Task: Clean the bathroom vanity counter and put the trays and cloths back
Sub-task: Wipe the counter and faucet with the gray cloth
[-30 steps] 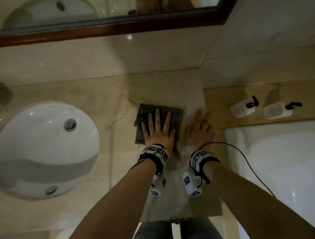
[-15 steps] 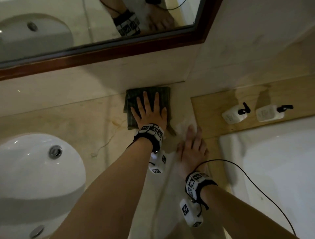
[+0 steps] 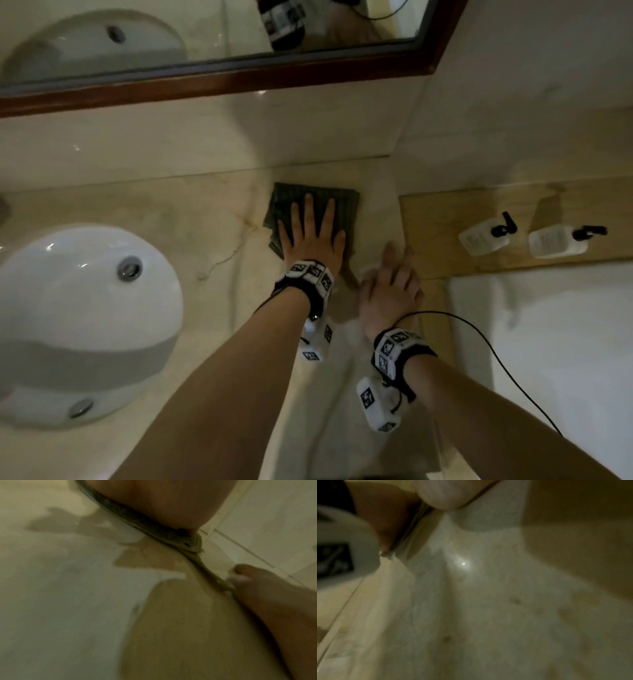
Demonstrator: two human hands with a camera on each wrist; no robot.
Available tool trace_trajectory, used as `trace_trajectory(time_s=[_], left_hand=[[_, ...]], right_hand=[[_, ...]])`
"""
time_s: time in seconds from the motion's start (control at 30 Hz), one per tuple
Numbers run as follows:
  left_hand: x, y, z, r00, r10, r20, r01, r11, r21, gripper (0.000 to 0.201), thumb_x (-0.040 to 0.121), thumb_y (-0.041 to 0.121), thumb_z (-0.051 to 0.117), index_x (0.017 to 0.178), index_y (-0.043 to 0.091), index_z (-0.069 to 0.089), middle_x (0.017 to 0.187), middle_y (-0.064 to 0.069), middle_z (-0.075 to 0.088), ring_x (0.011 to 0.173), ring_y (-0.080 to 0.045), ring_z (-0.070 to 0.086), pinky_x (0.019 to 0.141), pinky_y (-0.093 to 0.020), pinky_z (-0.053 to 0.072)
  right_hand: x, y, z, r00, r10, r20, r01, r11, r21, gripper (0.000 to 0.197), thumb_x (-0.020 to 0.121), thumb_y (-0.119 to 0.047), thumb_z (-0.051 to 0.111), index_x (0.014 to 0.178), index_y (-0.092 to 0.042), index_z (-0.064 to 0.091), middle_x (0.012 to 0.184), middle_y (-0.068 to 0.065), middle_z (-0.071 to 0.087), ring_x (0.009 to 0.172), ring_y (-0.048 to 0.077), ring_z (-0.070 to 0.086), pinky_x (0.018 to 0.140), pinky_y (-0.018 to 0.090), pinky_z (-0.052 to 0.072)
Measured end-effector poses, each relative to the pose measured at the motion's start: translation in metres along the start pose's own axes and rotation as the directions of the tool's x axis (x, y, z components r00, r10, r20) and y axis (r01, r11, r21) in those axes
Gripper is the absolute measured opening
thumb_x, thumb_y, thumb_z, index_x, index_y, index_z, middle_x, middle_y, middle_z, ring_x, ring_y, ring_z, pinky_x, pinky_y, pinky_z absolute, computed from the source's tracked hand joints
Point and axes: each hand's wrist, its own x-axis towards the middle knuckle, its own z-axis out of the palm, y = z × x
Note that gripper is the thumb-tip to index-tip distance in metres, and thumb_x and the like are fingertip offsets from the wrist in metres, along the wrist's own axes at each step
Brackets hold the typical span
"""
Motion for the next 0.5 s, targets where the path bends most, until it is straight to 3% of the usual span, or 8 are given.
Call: trace_trajectory(time_s=[0.1, 0.17, 0.27, 0.37, 0.43, 0.5], left_hand=[[-0.044, -0.006, 0.015, 1.0, -0.016, -0.013, 0.016, 1.0, 0.006, 0.061, 0.096, 0.058, 0.012, 0.147, 0.042, -0.017, 0.157, 0.004, -0.026, 0.144, -0.024, -0.022, 0.115, -0.051, -0.014], [-0.072, -0.008, 0.026, 0.999, -0.034, 0.005, 0.034, 0.999, -0.014, 0.061, 0.096, 0.057, 0.013, 0.147, 0.043, -0.017, 0.156, 0.005, -0.028, 0.143, -0.022, -0.024, 0.114, -0.051, -0.015], [-0.112, -0.006, 0.046, 0.997, -0.067, 0.024, 0.068, 0.997, -0.037, 0.061, 0.096, 0.058, 0.012, 0.146, 0.043, -0.02, 0.155, 0.005, -0.03, 0.142, -0.022, -0.027, 0.114, -0.052, -0.015], [-0.147, -0.002, 0.061, 0.995, -0.088, 0.041, 0.089, 0.996, -0.023, 0.06, 0.096, 0.058, 0.009, 0.145, 0.042, -0.023, 0.154, 0.004, -0.033, 0.141, -0.024, -0.03, 0.114, -0.053, -0.015], [-0.167, 0.001, 0.066, 0.994, -0.091, 0.066, 0.093, 0.995, -0.032, 0.061, 0.096, 0.057, 0.009, 0.145, 0.041, -0.023, 0.153, 0.004, -0.034, 0.14, -0.024, -0.032, 0.113, -0.054, -0.016], [-0.178, 0.001, 0.067, 0.994, -0.072, 0.079, 0.075, 0.996, -0.041, 0.062, 0.097, 0.058, 0.013, 0.147, 0.04, -0.02, 0.153, 0.004, -0.033, 0.141, -0.024, -0.031, 0.114, -0.053, -0.015]], right_hand=[[0.0, 0.001, -0.001, 1.0, -0.012, -0.011, 0.013, 0.997, 0.079, 0.069, 0.092, -0.039, 0.042, 0.153, -0.018, 0.016, 0.155, 0.02, 0.02, 0.119, 0.044, 0.044, 0.092, 0.051, 0.042], [0.001, 0.003, -0.004, 1.0, -0.03, 0.003, 0.03, 0.992, 0.126, 0.068, 0.092, -0.04, 0.036, 0.153, -0.021, 0.013, 0.156, 0.017, 0.018, 0.124, 0.044, 0.04, 0.097, 0.052, 0.038], [0.004, 0.012, -0.008, 0.996, -0.044, 0.081, 0.029, 0.984, 0.175, 0.067, 0.096, -0.034, 0.037, 0.153, -0.027, 0.002, 0.16, 0.01, 0.005, 0.14, 0.039, 0.021, 0.112, 0.05, 0.022], [0.001, 0.016, -0.018, 0.983, -0.068, 0.173, 0.043, 0.988, 0.145, 0.077, 0.095, -0.03, 0.044, 0.153, -0.026, -0.006, 0.161, 0.007, -0.004, 0.145, 0.036, 0.007, 0.116, 0.05, 0.011], [-0.011, 0.011, -0.027, 0.98, -0.151, 0.128, 0.134, 0.981, 0.138, 0.075, 0.096, -0.028, 0.044, 0.153, -0.023, -0.004, 0.161, 0.006, -0.004, 0.146, 0.034, 0.005, 0.118, 0.051, 0.011], [-0.029, 0.001, -0.035, 0.944, -0.325, 0.052, 0.319, 0.943, 0.1, 0.07, 0.096, -0.025, 0.042, 0.154, -0.019, 0.003, 0.161, 0.004, -0.006, 0.147, 0.029, 0.004, 0.119, 0.049, 0.008]])
